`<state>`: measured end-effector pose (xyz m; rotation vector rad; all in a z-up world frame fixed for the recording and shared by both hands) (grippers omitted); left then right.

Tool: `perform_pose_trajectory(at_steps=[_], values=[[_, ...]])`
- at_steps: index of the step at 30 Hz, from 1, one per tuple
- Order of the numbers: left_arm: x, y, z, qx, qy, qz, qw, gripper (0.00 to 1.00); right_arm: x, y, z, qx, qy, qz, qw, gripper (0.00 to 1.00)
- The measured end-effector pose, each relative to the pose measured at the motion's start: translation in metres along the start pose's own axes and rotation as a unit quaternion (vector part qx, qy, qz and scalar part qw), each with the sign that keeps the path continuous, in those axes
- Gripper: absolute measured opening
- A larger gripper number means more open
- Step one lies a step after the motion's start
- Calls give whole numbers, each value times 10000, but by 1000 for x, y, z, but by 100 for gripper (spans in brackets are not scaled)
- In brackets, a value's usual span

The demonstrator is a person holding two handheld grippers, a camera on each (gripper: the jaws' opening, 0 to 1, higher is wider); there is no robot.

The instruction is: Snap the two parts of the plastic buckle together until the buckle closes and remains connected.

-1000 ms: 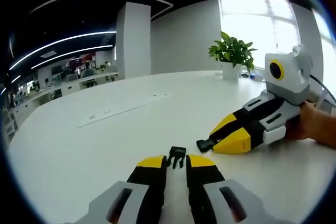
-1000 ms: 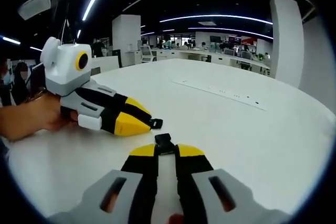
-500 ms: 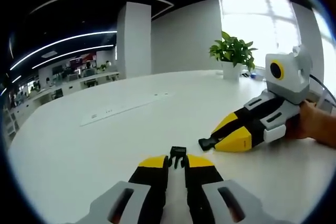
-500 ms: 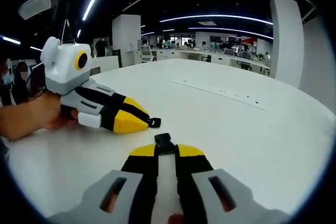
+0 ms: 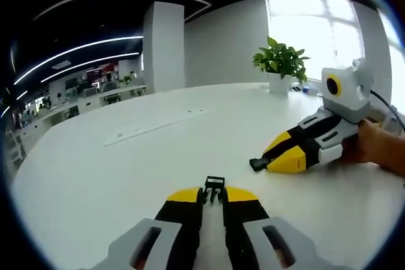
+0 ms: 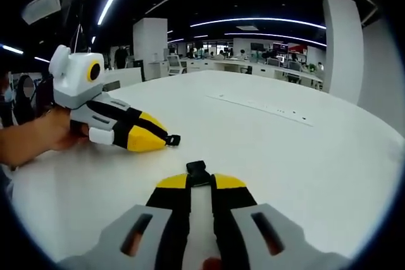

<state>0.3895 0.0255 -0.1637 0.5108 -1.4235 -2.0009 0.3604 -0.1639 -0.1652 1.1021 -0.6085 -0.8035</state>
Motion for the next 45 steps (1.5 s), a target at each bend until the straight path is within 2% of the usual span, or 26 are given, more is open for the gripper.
perform_pose_trajectory(at_steps=[6,9,13,15,17,20,24,29,31,37,38,45], values=[[13,-4,17,5,-8,-87,10000,11,-2,-2,9,-30,-18,16,10000,13],[12,-3,18,4,-16,-109,9999,11,-1,-4,14,-30,-32,9,10000,13],[18,-3,27,50,-56,-110,9999,11,-4,-9,24,-46,-6,9,10000,13],[27,-7,35,86,-89,-131,9998,11,-13,-13,36,-58,23,1,10000,13],[33,-9,42,114,-108,-105,9998,11,-10,-14,36,-52,31,-11,10000,13],[31,-9,45,138,-132,-113,9998,11,-19,-17,47,-73,67,-17,9999,13],[38,-11,55,181,-175,-137,9996,11,-19,-20,56,-101,96,-36,9999,13],[49,-17,71,200,-234,-192,9993,11,-28,-24,71,-146,158,-23,9998,13],[51,-21,76,193,-266,-206,9992,11,-21,-23,69,-171,168,-27,9997,13],[63,-33,93,181,-350,-246,9989,11,-18,-28,86,-137,222,-23,9997,13],[65,-34,94,179,-372,-250,9988,11,-26,-30,92,-141,215,-21,9997,13],[72,-39,107,158,-429,-212,9987,11,-24,-31,98,-161,281,27,9995,13]])
Point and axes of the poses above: the point that each gripper's makers call its tool centre point, and the gripper's own axes: z roughly backward along the fingers, x roughly to its right, y roughly out of its top, the point moved 9 cm from there along z, roughly backward along the fingers, and after that the axes turned 5 degrees about x, right-handed, at the moved point
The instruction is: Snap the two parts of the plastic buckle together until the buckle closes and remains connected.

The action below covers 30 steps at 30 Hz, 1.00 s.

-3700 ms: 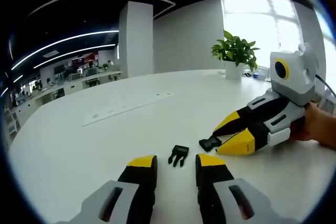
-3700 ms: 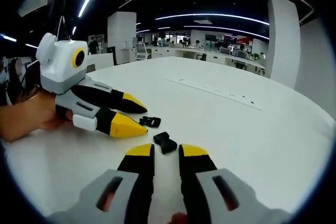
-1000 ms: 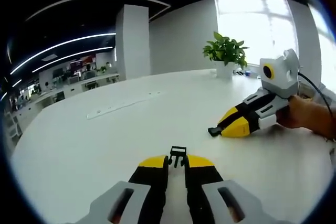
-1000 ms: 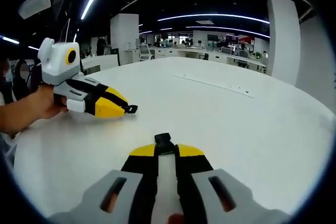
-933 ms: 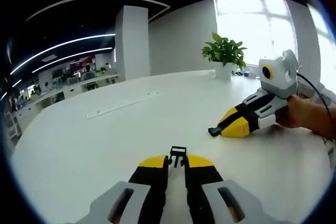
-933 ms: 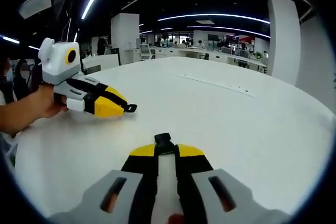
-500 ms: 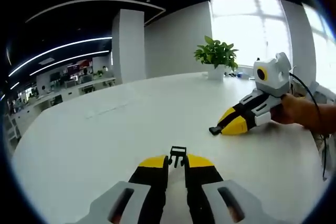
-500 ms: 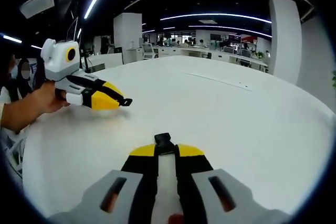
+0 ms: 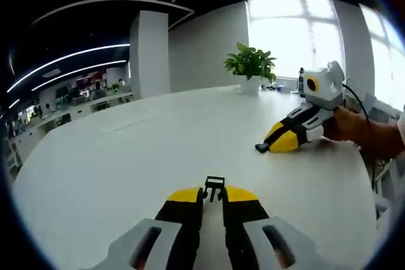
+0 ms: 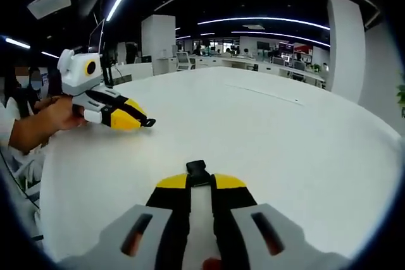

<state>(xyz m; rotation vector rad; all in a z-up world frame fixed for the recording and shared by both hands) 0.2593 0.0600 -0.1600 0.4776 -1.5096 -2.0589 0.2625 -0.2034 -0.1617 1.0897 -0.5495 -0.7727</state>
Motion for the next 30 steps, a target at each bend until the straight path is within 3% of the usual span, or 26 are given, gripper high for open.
perform_pose_trajectory(at_steps=[5,14,17,30], values=[[0,-7,6,-36,-30,10,10000,11,-12,-3,12,15,61,-13,10000,13],[1,-12,11,-133,-150,-52,9998,11,-16,-4,17,8,118,28,9999,13],[3,-15,15,-236,-179,-220,9993,11,-20,-6,21,23,122,57,9999,13],[9,-20,21,-168,-332,-57,9993,14,-27,-11,27,153,132,38,9998,13]])
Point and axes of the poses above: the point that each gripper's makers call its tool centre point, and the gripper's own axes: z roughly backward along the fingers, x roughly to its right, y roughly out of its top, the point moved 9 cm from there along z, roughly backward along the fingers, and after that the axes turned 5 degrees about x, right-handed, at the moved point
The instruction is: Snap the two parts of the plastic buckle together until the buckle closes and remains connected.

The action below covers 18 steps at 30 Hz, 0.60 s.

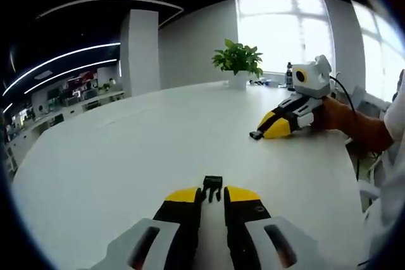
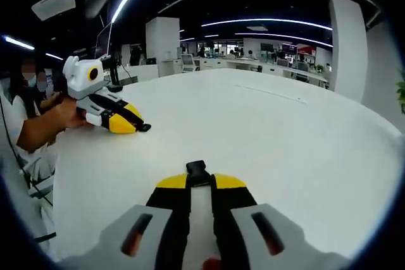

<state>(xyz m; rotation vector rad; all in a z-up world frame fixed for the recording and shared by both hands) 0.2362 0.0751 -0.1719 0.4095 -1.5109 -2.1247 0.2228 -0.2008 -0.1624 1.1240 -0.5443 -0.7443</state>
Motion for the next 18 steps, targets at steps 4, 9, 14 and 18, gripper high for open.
perform_pose_trajectory(at_steps=[4,9,14,18], values=[[3,-1,3,-2,-63,50,10000,14,-5,-1,2,16,-3,6,10000,13],[9,-2,7,-31,-169,30,9998,14,-5,-1,3,23,-1,8,10000,13],[20,-1,9,-111,-339,-21,9994,13,-7,-2,3,35,9,3,10000,13],[27,0,5,-114,-456,-71,9989,13,-6,-2,3,45,8,-5,10000,13]])
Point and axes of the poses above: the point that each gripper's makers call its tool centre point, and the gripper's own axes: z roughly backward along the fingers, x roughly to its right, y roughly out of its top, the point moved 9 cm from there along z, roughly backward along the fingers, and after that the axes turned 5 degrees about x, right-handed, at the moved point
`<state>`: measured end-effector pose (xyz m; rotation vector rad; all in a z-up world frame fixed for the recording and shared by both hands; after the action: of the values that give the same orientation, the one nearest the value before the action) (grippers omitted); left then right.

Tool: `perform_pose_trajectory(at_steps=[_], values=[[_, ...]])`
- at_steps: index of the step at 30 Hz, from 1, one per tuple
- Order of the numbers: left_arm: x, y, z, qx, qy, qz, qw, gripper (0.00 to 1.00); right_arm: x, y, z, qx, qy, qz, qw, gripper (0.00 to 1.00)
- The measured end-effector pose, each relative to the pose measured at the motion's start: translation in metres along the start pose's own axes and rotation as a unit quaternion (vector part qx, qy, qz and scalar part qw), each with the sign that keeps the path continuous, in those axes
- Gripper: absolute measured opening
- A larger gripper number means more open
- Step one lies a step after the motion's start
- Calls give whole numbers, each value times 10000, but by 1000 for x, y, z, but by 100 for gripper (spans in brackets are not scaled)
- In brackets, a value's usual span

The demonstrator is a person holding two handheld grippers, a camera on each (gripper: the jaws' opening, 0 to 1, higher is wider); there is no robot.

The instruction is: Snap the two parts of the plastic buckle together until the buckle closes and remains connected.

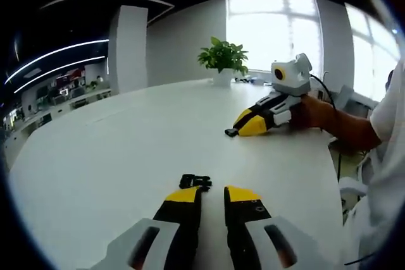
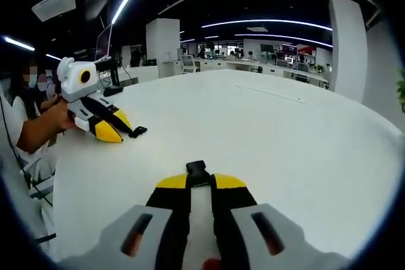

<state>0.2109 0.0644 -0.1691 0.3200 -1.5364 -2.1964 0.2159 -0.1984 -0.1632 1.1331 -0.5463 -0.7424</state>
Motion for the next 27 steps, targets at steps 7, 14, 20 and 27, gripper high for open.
perform_pose_trajectory(at_steps=[7,14,20,27], values=[[9,3,-9,23,-160,-41,9999,13,-4,0,2,4,-5,7,10000,13],[9,4,-15,84,-216,-51,9997,14,-5,0,2,8,-12,8,10000,13],[9,8,-19,32,-213,-46,9998,15,-6,0,2,18,-16,2,10000,13],[2,10,-7,79,-145,-137,9998,15,-4,0,2,16,3,-4,10000,13]])
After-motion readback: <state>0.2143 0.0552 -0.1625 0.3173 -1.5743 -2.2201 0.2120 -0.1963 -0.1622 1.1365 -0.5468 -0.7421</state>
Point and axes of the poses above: the point that each gripper's makers call its tool centre point, and the gripper's own axes: z roughly backward along the fingers, x roughly to its right, y roughly out of its top, the point moved 9 cm from there along z, roughly backward along the fingers, and after that the axes turned 5 degrees about x, right-handed, at the moved point
